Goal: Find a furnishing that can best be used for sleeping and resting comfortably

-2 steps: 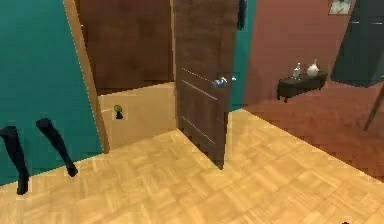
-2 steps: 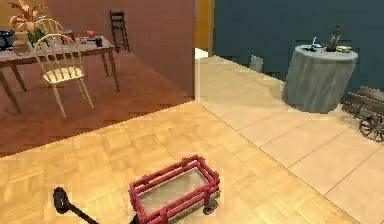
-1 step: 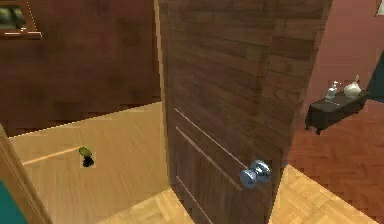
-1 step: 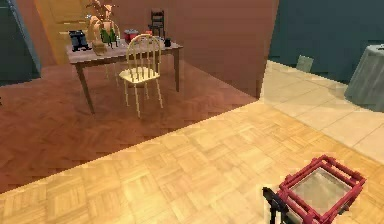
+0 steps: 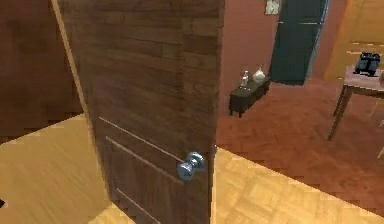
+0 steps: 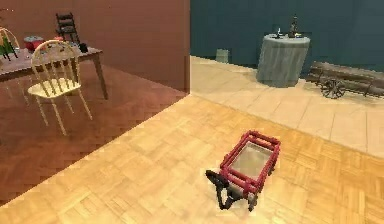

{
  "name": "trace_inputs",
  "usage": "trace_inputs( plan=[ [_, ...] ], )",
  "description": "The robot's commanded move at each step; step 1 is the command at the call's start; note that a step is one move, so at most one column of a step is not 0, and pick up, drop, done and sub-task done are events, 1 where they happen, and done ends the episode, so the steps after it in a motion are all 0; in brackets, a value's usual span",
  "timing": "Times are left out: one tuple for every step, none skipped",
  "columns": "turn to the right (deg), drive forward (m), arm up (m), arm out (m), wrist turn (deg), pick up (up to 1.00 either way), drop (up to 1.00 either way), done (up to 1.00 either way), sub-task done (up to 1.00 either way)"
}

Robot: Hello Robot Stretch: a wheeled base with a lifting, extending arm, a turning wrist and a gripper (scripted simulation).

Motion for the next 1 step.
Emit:
trace_inputs(
  plan=[
    [0.0,0.05,0.00,0.00,0.0,0.00,0.00,0.00,0.00]
  ],
)
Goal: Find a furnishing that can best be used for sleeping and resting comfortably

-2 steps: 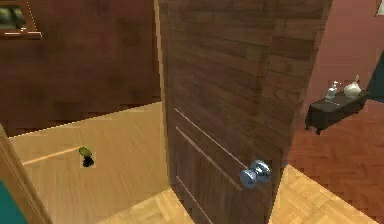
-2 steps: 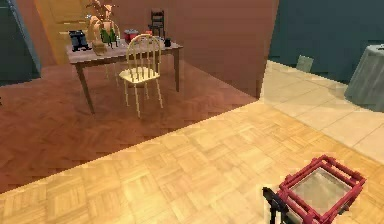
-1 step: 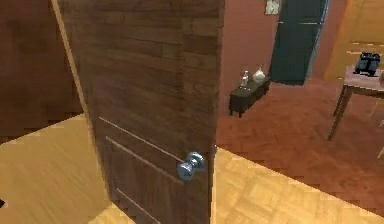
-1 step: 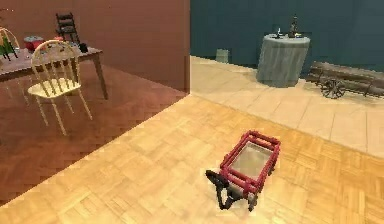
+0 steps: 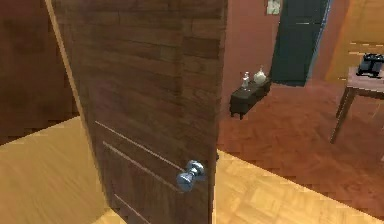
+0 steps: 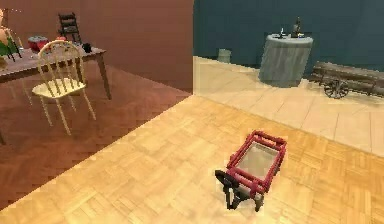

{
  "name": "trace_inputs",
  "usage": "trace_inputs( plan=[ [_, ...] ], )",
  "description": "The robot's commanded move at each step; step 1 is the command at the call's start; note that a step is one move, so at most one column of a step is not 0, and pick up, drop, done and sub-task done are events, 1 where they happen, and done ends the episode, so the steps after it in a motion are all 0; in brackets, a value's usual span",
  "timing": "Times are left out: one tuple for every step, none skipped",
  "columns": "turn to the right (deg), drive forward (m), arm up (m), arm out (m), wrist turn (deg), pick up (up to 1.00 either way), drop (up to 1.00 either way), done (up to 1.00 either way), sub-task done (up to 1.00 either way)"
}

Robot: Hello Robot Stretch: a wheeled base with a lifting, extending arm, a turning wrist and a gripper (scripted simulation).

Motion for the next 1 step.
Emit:
trace_inputs(
  plan=[
    [-45.0,0.00,0.00,0.00,0.0,0.00,0.00,0.00,0.00]
  ],
)
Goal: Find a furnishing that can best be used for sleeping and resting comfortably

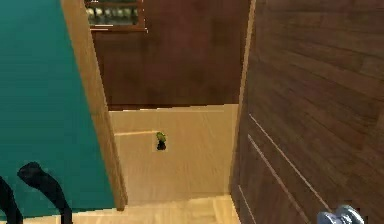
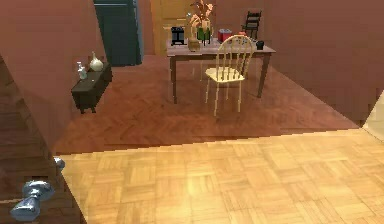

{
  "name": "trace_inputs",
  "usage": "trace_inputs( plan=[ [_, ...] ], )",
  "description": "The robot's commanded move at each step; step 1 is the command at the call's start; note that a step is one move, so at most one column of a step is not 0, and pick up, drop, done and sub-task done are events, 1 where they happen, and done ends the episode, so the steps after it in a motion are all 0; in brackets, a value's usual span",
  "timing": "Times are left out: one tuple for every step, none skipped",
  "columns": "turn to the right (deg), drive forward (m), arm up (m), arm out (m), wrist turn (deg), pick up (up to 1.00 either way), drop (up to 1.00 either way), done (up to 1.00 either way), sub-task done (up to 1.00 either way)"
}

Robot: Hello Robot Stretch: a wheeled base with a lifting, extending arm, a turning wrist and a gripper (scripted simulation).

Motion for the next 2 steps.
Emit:
trace_inputs(
  plan=[
    [-12.0,0.00,0.00,0.00,0.0,0.00,0.00,0.00,0.00],
    [0.0,0.70,0.00,0.00,0.0,0.00,0.00,0.00,0.00]
  ],
)
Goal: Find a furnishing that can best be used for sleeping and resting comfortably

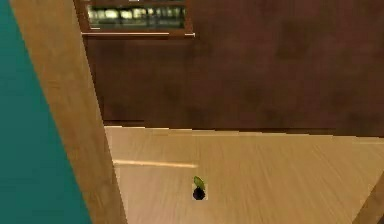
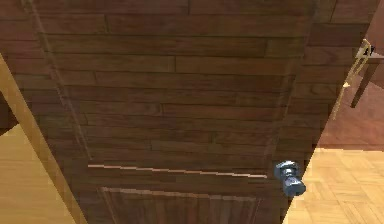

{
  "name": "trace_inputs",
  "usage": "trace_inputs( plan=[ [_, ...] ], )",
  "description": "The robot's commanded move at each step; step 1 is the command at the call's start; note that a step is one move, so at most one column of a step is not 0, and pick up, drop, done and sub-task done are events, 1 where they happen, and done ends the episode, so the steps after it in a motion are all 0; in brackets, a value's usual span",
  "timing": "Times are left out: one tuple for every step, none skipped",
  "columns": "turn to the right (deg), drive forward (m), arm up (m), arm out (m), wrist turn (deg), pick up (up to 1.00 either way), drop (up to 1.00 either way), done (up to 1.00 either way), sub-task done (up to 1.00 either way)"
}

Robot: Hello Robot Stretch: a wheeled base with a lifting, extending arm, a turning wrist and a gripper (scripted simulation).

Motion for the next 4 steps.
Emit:
trace_inputs(
  plan=[
    [21.0,0.00,0.00,0.00,0.0,0.00,0.00,0.00,0.00],
    [0.0,1.00,0.00,0.00,0.0,0.00,0.00,0.00,0.00],
    [15.0,0.00,0.00,0.00,0.0,0.00,0.00,0.00,0.00],
    [0.0,0.05,0.00,0.00,0.0,0.00,0.00,0.00,0.00]
  ],
)
